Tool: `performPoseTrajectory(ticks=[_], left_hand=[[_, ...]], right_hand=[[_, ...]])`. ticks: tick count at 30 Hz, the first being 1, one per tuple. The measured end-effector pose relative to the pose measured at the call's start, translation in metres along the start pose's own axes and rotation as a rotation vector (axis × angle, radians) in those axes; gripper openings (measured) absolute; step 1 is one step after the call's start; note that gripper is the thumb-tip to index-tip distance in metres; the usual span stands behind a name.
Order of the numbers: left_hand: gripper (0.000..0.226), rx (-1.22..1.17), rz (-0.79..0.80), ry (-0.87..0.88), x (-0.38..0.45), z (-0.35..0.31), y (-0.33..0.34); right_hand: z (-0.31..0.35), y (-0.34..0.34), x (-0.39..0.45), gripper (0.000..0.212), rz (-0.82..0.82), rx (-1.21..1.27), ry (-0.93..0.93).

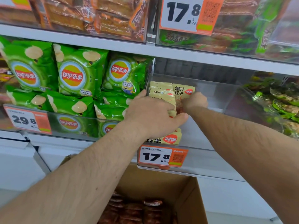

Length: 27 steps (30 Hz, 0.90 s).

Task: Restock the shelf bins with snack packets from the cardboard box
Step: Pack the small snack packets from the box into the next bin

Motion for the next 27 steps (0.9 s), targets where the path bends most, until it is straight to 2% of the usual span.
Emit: performPoseTrajectory(ticks=[3, 12, 19, 23, 25, 27], left_hand=[[0.06, -0.005, 0.0, 0.001, 0.0, 0.0, 0.0], [0.062, 0.018, -0.008, 0.002, 0.001, 0.0, 0.001], [0.058, -0.05, -0.03, -0.011, -0.005, -0.003, -0.011], [0.058, -0.345, -0.226, -0.023, -0.027, 0.001, -0.034], [0.059, -0.293, -0.365, 0.063, -0.05, -0.002, -0.046], [0.055, -0.243, -0.449, 0.17, -0.079, -0.005, -0.053]], right_hand=[[0.002, -0.002, 0.002, 0.018, -0.015, 0.006, -0.018], [0.002, 0.009, 0.005, 0.029, 0.105, -0.034, -0.038], [0.006, -0.028, -0.017, 0.029, 0.115, -0.043, -0.028], [0.032, -0.07, -0.076, 0.029, -0.01, -0.087, -0.225], [0.043, -0.087, -0.121, 0.026, -0.03, -0.031, -0.339], [0.053, -0.103, -0.173, 0.014, -0.074, 0.045, -0.494]])
Point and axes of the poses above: each hand's wrist, its own x-axis towards the middle knuckle, its own y-axis out of the palm, z = x × y, the point moved 10 cm from there along x, towards the middle knuckle, and after that the axes turned 4 degrees about y, right-handed, at the moved point
